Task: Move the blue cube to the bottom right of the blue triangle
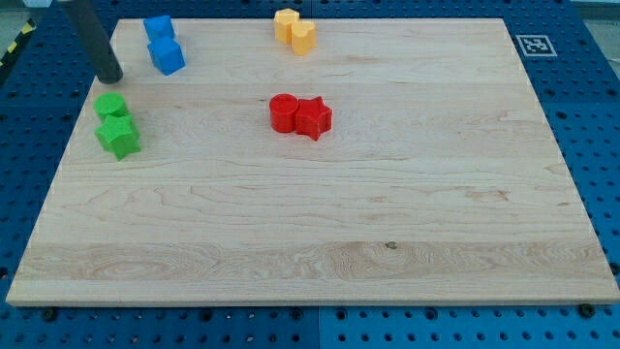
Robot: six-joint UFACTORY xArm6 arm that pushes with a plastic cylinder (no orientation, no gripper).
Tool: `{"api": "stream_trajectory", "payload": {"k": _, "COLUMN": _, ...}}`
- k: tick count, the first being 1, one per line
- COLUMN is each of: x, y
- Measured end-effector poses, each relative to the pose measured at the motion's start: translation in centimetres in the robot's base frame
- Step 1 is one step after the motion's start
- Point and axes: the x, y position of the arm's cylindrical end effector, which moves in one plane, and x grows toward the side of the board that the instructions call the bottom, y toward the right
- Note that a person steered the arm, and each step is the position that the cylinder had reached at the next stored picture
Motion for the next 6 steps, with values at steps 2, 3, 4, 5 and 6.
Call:
{"api": "stream_trajectory", "payload": {"k": 2, "x": -2.3, "y": 3.6}}
{"api": "stream_trajectory", "payload": {"k": 3, "x": -2.5, "y": 5.9}}
{"api": "stream_trajectory", "payload": {"k": 4, "x": -2.5, "y": 6.6}}
{"api": "stream_trajectory", "payload": {"k": 5, "x": -2.5, "y": 6.6}}
{"api": "stream_trajectory", "payload": {"k": 6, "x": -0.8, "y": 6.6}}
